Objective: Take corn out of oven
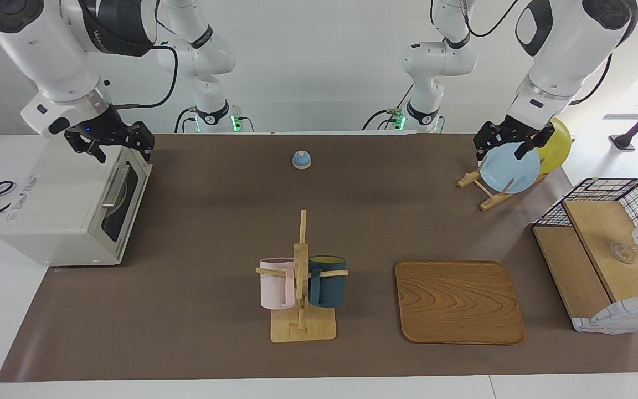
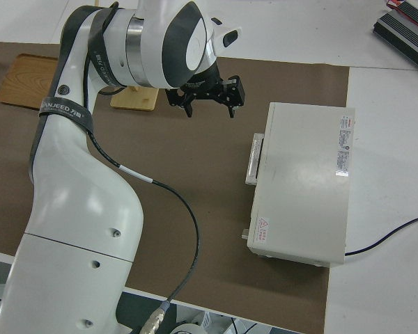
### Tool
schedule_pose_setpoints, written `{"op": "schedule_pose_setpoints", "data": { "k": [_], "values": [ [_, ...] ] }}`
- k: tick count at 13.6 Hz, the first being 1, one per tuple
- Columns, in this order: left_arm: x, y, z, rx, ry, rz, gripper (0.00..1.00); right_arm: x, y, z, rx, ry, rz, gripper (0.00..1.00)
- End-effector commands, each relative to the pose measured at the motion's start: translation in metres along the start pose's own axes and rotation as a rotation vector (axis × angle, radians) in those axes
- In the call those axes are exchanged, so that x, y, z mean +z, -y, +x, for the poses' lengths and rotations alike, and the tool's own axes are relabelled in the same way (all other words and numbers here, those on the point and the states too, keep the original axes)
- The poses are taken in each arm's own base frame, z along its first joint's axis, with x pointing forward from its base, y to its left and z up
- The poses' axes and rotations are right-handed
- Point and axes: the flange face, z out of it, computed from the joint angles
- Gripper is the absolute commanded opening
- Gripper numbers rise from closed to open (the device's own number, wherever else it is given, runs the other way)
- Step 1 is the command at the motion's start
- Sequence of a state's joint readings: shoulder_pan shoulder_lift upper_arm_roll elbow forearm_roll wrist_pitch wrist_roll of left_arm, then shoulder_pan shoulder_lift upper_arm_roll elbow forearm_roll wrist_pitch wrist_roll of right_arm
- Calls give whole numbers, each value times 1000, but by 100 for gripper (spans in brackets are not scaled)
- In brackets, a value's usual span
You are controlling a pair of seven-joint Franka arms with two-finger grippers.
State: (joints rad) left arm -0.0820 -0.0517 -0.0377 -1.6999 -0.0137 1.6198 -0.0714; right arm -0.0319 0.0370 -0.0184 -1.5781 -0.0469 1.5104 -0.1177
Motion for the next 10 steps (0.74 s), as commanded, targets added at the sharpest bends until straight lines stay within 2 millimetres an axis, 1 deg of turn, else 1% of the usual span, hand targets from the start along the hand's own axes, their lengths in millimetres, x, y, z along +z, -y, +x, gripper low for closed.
{"op": "schedule_pose_setpoints", "data": {
  "k": [1,2,5,6,7,8,9,10],
  "values": [
    [-4,6,-4,-6,-1,22,100,-3,1,0,-16,7,-2,100],
    [-4,6,-4,-8,1,22,100,-2,1,0,-10,1,13,100],
    [-4,6,-4,-8,1,22,100,-3,12,-2,-8,2,12,100],
    [-4,6,-5,-6,1,22,100,-3,11,-1,-17,-5,10,100],
    [-4,6,-4,-8,1,22,100,5,3,2,-15,-29,10,88],
    [-4,6,-4,-8,1,22,100,10,-3,0,-30,-56,7,29],
    [-4,6,-5,-6,1,22,100,24,-14,-6,-19,-53,9,0],
    [-4,6,-5,-6,2,22,100,33,-27,-12,2,-65,10,0]
  ]
}}
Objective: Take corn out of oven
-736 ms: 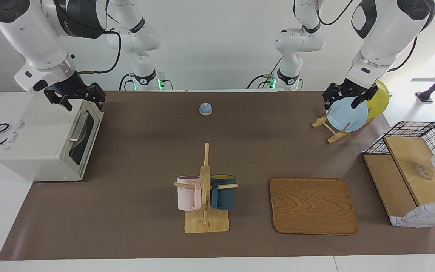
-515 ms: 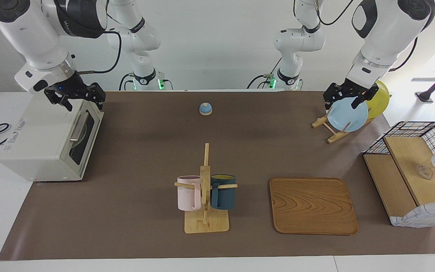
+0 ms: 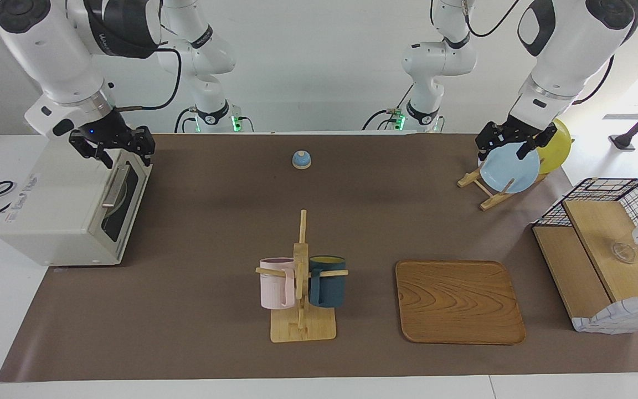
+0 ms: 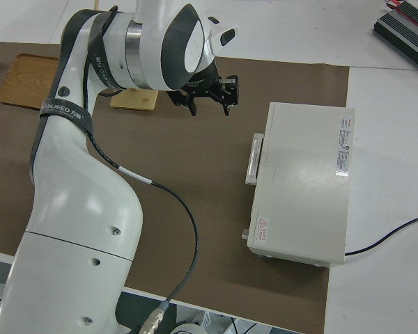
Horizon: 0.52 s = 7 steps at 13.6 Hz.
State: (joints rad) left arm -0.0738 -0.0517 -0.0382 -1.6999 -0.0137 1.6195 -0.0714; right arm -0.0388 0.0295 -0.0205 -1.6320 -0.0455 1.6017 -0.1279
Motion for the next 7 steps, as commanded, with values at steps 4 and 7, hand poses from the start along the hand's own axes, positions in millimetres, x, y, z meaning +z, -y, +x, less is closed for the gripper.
{"op": "schedule_pose_setpoints", "data": {
  "k": [4,7],
  "values": [
    [-4,1,-5,2,0,23,100,70,-31,-33,28,-49,5,0],
    [-4,1,-5,2,-1,22,100,109,-48,-27,77,-21,-3,0]
  ]
}}
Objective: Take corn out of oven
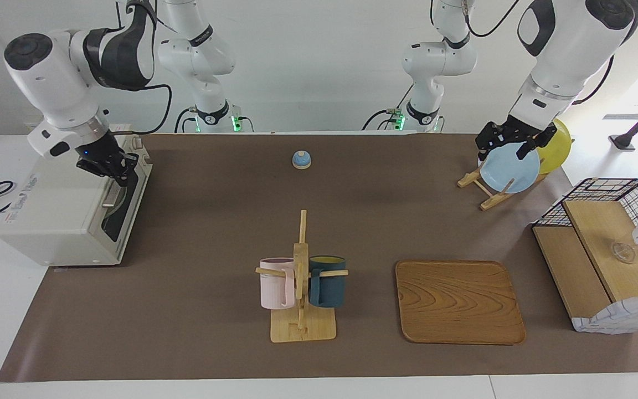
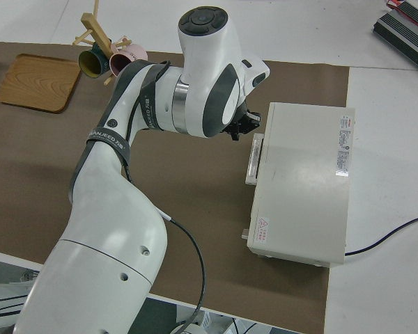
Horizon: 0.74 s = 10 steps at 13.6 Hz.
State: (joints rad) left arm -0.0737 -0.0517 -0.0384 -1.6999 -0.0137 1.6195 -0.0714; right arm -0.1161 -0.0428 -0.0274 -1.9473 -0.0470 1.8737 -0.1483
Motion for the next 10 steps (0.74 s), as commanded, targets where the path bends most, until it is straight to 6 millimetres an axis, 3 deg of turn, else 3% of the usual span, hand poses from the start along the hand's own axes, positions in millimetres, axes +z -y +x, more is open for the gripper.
{"op": "schedule_pose_setpoints", "data": {
  "k": [1,10],
  "values": [
    [-4,1,-5,0,0,23,100,23,-14,-5,9,19,-50,0],
    [-4,0,-5,2,-3,22,100,21,-22,-9,-22,78,-141,0]
  ]
}}
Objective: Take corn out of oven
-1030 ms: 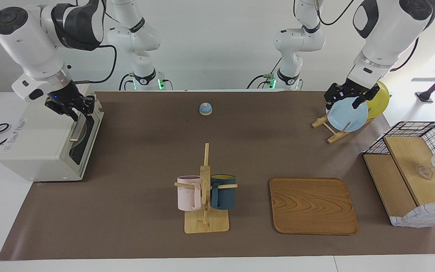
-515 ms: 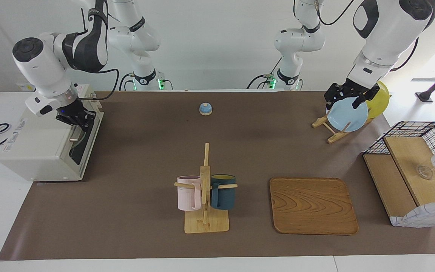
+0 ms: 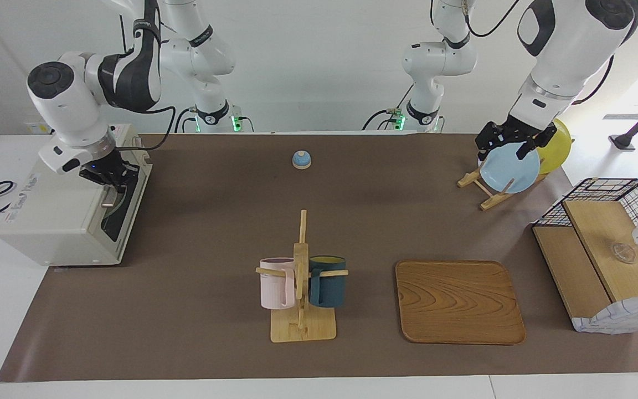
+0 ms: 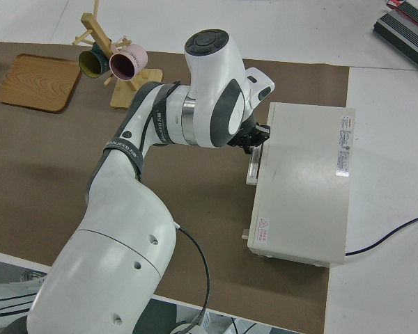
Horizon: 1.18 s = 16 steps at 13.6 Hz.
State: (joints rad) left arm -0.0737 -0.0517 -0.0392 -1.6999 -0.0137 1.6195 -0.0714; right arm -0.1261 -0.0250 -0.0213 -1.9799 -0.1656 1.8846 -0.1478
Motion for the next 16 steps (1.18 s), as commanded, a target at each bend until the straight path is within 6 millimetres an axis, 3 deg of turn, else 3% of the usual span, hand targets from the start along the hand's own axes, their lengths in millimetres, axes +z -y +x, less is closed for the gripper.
{"op": "schedule_pose_setpoints", "data": {
  "k": [1,3,16],
  "values": [
    [-4,-1,-5,1,-1,23,100,-6,-12,-7,13,23,-37,0],
    [-4,-1,-4,1,-4,22,100,-40,-10,-4,11,42,-48,0],
    [-4,-2,-5,4,-4,22,100,-6,-29,-18,80,31,44,0]
  ]
}}
